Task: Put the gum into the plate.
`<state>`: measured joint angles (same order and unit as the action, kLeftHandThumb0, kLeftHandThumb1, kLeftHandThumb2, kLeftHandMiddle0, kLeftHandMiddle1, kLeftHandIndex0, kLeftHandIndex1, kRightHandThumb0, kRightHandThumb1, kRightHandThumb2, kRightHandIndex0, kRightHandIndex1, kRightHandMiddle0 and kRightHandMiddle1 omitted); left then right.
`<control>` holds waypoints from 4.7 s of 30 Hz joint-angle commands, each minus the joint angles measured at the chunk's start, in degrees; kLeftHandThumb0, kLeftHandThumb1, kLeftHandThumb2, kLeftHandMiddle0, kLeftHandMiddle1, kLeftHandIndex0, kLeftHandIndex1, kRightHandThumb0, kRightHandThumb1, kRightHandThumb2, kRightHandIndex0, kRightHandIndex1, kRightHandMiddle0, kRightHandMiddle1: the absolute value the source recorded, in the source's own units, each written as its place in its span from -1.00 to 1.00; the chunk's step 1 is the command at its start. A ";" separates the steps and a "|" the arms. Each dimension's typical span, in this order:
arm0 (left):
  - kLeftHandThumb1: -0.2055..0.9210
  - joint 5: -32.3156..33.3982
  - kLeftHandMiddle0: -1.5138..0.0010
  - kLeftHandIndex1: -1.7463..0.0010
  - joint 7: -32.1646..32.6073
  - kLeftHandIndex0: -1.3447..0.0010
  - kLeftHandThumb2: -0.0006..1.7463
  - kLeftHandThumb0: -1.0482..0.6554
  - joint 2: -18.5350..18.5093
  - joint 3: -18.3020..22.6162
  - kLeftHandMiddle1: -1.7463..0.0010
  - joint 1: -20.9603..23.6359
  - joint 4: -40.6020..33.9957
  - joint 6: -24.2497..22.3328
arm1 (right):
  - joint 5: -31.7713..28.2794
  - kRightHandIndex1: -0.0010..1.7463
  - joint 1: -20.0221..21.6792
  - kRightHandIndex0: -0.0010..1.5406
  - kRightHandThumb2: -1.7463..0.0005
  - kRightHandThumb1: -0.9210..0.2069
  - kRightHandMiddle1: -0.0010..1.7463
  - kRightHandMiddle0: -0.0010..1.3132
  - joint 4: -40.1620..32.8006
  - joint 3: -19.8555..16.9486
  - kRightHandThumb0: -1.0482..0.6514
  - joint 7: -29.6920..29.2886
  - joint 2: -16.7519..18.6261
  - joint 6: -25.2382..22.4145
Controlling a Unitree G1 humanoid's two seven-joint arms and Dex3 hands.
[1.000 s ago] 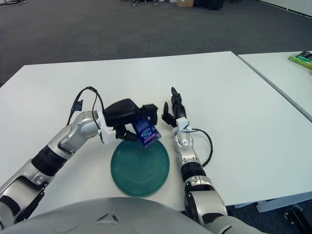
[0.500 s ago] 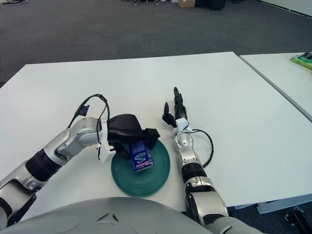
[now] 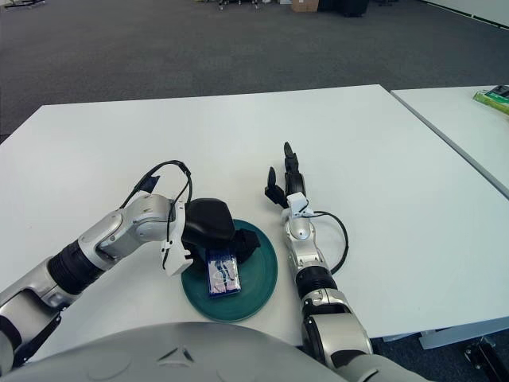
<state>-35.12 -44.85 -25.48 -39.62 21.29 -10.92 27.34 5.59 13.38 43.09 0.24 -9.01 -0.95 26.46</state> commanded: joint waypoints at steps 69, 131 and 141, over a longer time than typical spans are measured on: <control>1.00 2.77 1.00 1.00 14.35 1.00 -0.09 -1.00 -2.67 7.89 1.00 3.15 14.12 15.86 | -4.42 -0.98 -6.28 -0.76 -0.07 -1.00 -0.55 -1.00 15.17 -4.78 -0.65 4.54 0.82 -1.82; 1.00 40.93 1.00 1.00 44.37 1.00 0.37 -1.00 30.59 35.88 1.00 -45.52 15.26 -18.04 | -3.82 -0.99 -11.59 -0.71 -0.03 -1.00 -0.76 -1.00 12.59 -2.11 -0.67 9.53 -1.94 -4.42; 1.00 37.21 1.00 0.99 46.67 0.98 0.29 -0.98 29.60 37.87 1.00 -40.09 34.10 -9.32 | -2.84 -1.00 -16.63 -0.80 -0.03 -1.00 -0.81 -1.00 6.92 -1.11 -0.66 9.29 -1.41 -3.99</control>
<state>5.99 -1.53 5.61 -3.46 -18.59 8.63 18.74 1.78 14.65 45.82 -1.81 0.18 -2.53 29.25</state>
